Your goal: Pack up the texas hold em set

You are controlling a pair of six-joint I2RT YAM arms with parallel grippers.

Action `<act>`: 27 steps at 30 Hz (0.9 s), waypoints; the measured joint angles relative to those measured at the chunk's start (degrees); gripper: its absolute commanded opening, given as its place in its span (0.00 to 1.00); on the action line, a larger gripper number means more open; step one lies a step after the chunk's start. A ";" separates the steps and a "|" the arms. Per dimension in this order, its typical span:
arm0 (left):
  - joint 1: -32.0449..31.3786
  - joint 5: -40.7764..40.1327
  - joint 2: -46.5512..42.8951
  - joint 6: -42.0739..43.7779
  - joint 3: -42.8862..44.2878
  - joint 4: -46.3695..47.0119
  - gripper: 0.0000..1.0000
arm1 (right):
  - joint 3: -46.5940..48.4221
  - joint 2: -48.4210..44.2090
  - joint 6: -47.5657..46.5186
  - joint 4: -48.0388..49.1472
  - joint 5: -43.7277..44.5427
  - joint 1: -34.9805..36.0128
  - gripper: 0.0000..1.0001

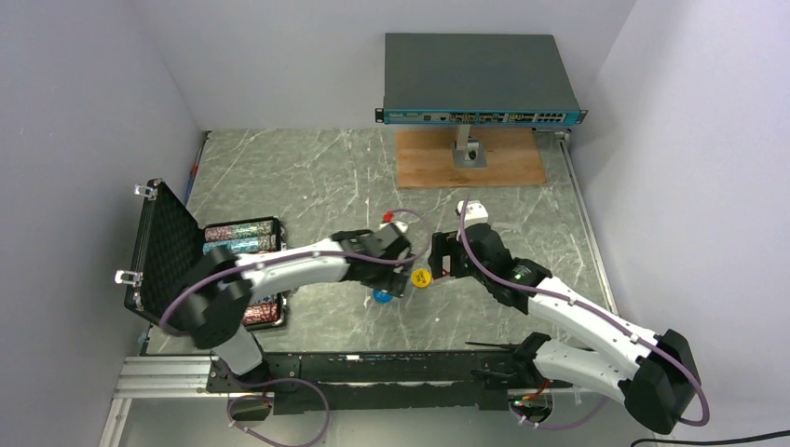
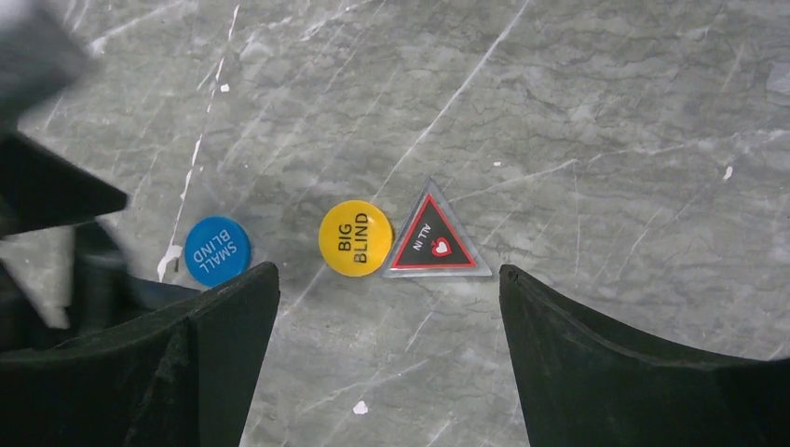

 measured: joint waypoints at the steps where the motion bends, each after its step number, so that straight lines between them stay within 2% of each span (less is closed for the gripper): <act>1: -1.40 -1.44 2.95 -0.22 2.64 -0.76 0.99 | -0.02 -0.26 0.00 0.00 0.00 -0.11 0.89; 3: -3.98 -4.28 9.16 -0.42 8.63 -2.60 0.99 | -0.22 -1.22 0.00 -0.02 0.02 -0.28 0.89; 5: -5.25 -5.51 11.87 -0.42 11.04 -2.97 0.99 | -0.31 -1.88 -0.24 -0.26 0.57 -0.35 0.89; 10: -5.70 -5.07 12.35 0.00 10.64 -2.69 0.99 | -1.49 -4.63 -0.15 -0.31 0.44 -0.76 0.90; 21: -3.93 -0.85 13.38 0.55 7.98 -1.44 0.99 | -1.88 -4.48 0.04 -0.87 -1.86 -0.76 0.90; 27: -2.38 0.11 13.53 1.46 6.47 -1.44 0.85 | -3.17 -4.81 0.46 -1.40 -4.61 -0.76 0.90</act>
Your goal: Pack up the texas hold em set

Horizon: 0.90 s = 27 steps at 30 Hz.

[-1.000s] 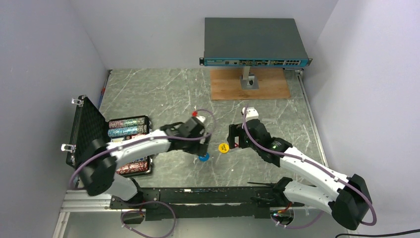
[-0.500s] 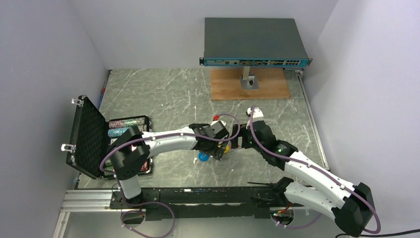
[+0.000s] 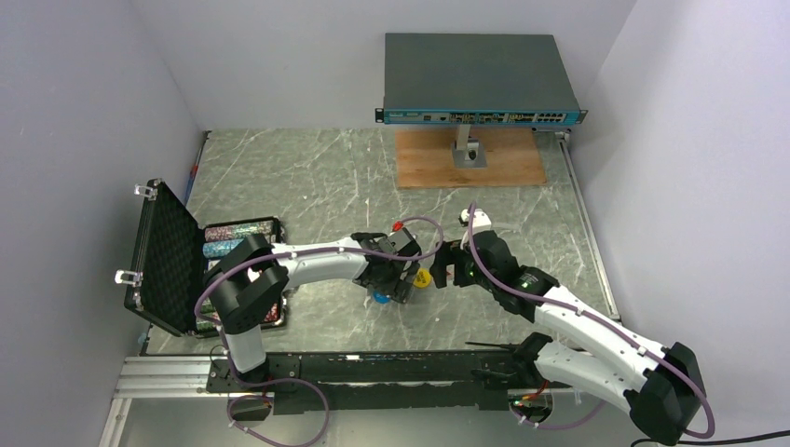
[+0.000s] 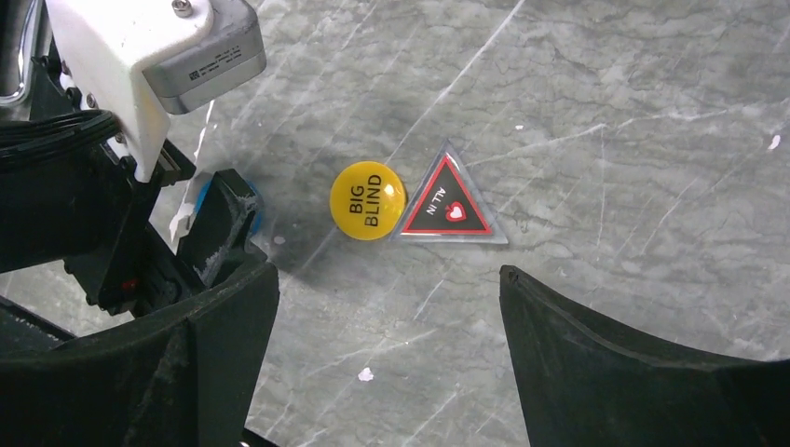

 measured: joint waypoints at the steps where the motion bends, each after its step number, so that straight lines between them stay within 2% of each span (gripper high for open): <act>1: 0.02 0.09 0.11 0.04 0.00 0.17 0.82 | -0.28 -0.15 -0.02 0.00 0.00 0.00 0.90; 14: 0.04 -0.85 1.14 0.22 0.26 -0.09 0.56 | -0.35 -0.02 -0.09 -0.09 0.09 0.00 0.90; 19: 0.00 -1.07 1.77 0.28 1.22 -0.87 0.35 | -0.35 0.35 -0.09 -0.02 0.09 0.00 0.90; 27: 0.07 -1.88 0.57 0.11 0.35 -0.83 0.15 | -0.35 0.52 -0.20 0.07 0.09 0.00 0.90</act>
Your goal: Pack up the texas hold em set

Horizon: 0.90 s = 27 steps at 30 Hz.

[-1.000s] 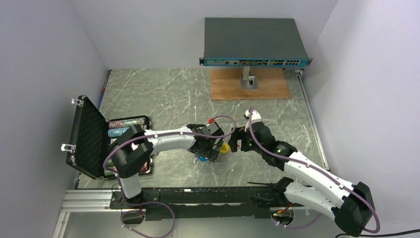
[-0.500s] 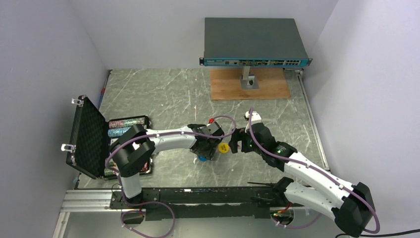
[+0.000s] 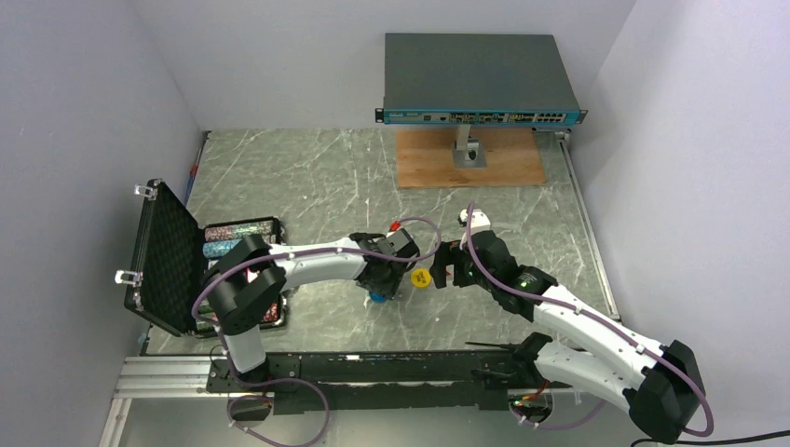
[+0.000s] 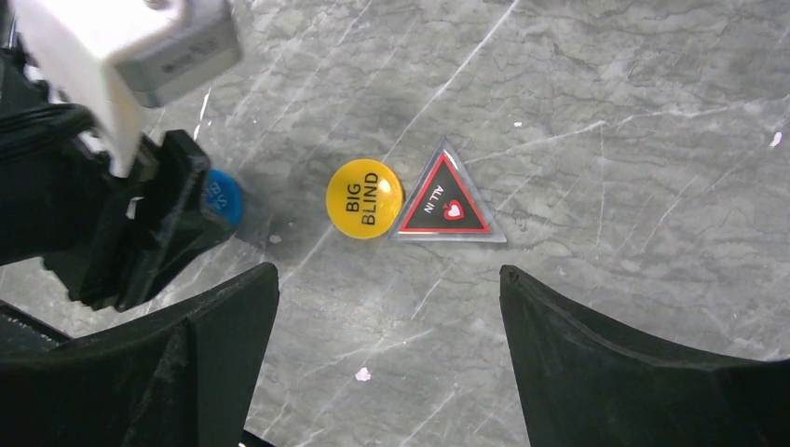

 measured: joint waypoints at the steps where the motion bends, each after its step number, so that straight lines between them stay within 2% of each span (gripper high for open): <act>1: 0.20 -0.24 -0.81 -0.02 -0.52 -0.22 0.13 | 0.00 0.00 -0.02 0.02 -0.02 0.00 0.90; 6: 2.82 -2.86 -9.53 -0.72 -4.46 -2.25 0.00 | 0.00 0.00 -0.04 0.04 -0.02 -0.02 0.90; 8: 5.68 -4.07 -14.86 -1.55 -6.73 -3.10 0.00 | 0.00 0.00 -0.04 0.07 -0.02 -0.02 0.90; 14: 21.09 -8.39 -31.23 -5.01 -14.75 -8.17 0.00 | 0.00 0.00 -0.04 0.09 -0.04 -0.07 0.90; 18: 31.63 -10.62 -38.49 -7.76 -18.67 -12.46 0.00 | 0.00 0.02 -0.04 0.13 -0.04 -0.13 0.90; 22: 40.61 -10.54 -41.18 -8.48 -20.87 -15.08 0.00 | 0.00 0.11 -0.04 0.50 -0.09 -0.17 0.90; 27: 44.74 -12.04 -37.83 -8.85 -20.50 -18.69 0.00 | 0.00 0.11 -0.04 0.63 -0.09 -0.17 0.90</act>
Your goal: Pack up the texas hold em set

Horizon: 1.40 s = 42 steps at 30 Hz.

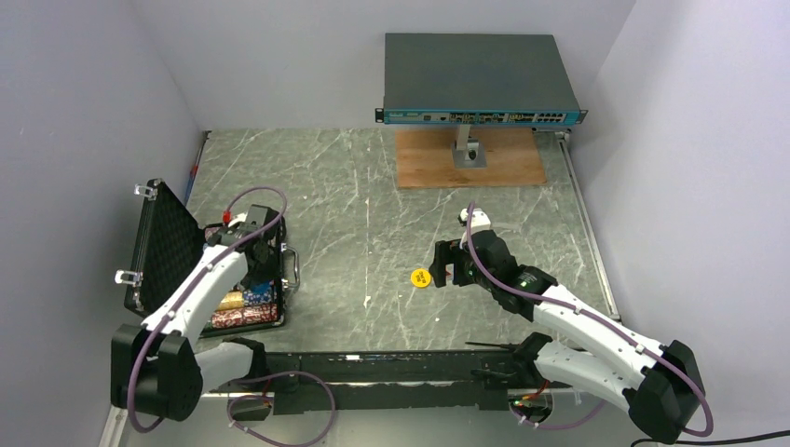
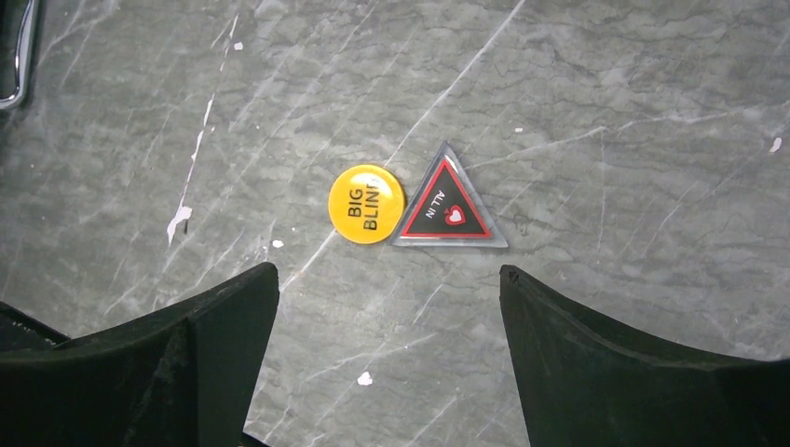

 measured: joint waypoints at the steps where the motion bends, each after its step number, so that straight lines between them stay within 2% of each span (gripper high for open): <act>1: 0.31 -0.31 0.83 0.13 0.28 -0.50 0.00 | 0.00 0.00 -0.02 0.02 0.00 0.00 0.90; 14: 3.96 -0.35 17.99 8.66 6.75 0.02 0.00 | 0.00 -0.04 0.00 0.26 0.00 -0.22 0.90; 28: 4.37 0.94 20.33 10.56 7.52 3.56 0.01 | 0.00 -0.04 0.00 0.28 -0.59 -0.26 0.90; 29: 4.39 0.96 20.50 10.62 7.74 3.58 0.10 | 0.00 -0.04 0.00 0.28 -0.63 -0.26 0.90; 32: 4.52 1.07 20.63 10.54 7.98 3.41 0.48 | 0.00 -0.04 0.00 0.31 -0.96 -0.26 0.90; 33: 4.52 1.09 20.63 10.40 7.98 3.34 0.55 | 0.00 -0.04 0.00 0.31 -0.98 -0.26 0.90; 38: 4.57 1.64 18.64 10.19 8.02 2.51 0.72 | 0.00 0.00 0.00 0.33 -1.05 -0.26 0.90; 42: 4.57 2.67 11.93 10.05 8.02 1.42 0.77 | 0.00 0.90 -0.02 0.37 -1.33 -0.26 0.91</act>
